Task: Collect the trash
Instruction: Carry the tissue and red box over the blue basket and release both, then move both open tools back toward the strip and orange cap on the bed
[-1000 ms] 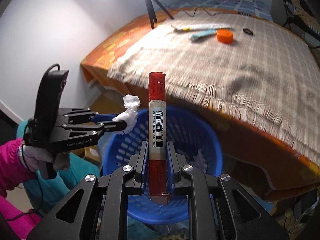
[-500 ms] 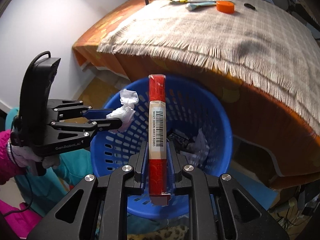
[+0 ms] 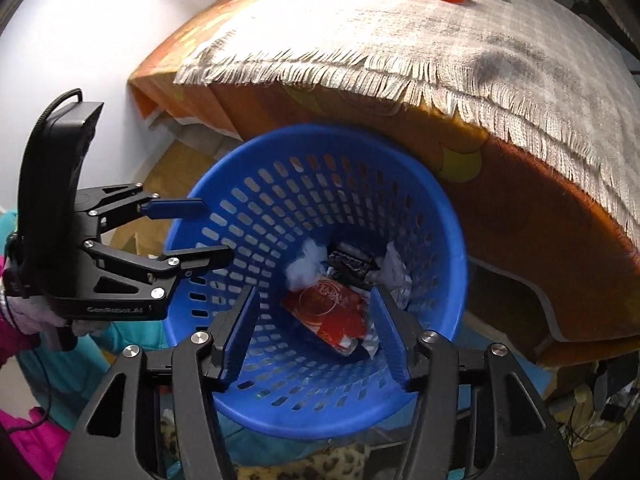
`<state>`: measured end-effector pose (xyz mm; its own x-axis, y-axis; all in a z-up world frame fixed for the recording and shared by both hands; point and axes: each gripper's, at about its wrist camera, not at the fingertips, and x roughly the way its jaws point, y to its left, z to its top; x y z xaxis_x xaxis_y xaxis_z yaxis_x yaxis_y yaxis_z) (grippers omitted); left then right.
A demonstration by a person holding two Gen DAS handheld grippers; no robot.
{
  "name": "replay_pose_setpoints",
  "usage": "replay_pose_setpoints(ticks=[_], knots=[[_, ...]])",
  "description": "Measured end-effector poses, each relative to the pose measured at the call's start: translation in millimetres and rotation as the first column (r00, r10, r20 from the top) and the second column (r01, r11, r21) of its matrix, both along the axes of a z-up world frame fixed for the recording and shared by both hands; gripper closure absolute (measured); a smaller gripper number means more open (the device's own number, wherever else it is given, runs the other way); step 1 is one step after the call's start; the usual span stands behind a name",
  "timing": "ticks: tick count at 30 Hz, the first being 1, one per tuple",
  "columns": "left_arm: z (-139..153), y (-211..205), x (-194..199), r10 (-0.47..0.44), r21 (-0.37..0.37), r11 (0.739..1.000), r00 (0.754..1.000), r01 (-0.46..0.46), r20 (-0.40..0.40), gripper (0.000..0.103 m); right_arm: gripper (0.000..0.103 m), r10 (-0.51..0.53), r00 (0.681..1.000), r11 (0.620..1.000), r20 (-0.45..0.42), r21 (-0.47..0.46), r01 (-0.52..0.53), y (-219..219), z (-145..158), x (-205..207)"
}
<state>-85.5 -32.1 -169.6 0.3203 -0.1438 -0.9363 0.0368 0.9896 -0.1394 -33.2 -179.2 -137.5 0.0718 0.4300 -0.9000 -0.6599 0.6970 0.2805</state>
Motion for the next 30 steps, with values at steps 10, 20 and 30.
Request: replay_pose_setpoints(ticks=[10, 20, 30], knots=[[1, 3, 3, 0.007, 0.006, 1.0, 1.0, -0.007, 0.001, 0.037, 0.038, -0.012, 0.999, 0.999, 0.035, -0.051, 0.014, 1, 0, 0], [9, 2, 9, 0.01, 0.003, 1.0, 1.0, -0.01, 0.013, 0.037, 0.036, -0.04, 0.993, 0.991, 0.113, -0.122, 0.053, -1, 6, 8], [33, 16, 32, 0.041, -0.021, 0.999, 0.998, -0.041, 0.048, 0.033, 0.036, -0.084, 0.979, 0.988, 0.184, -0.116, 0.107, -5, 30, 24]])
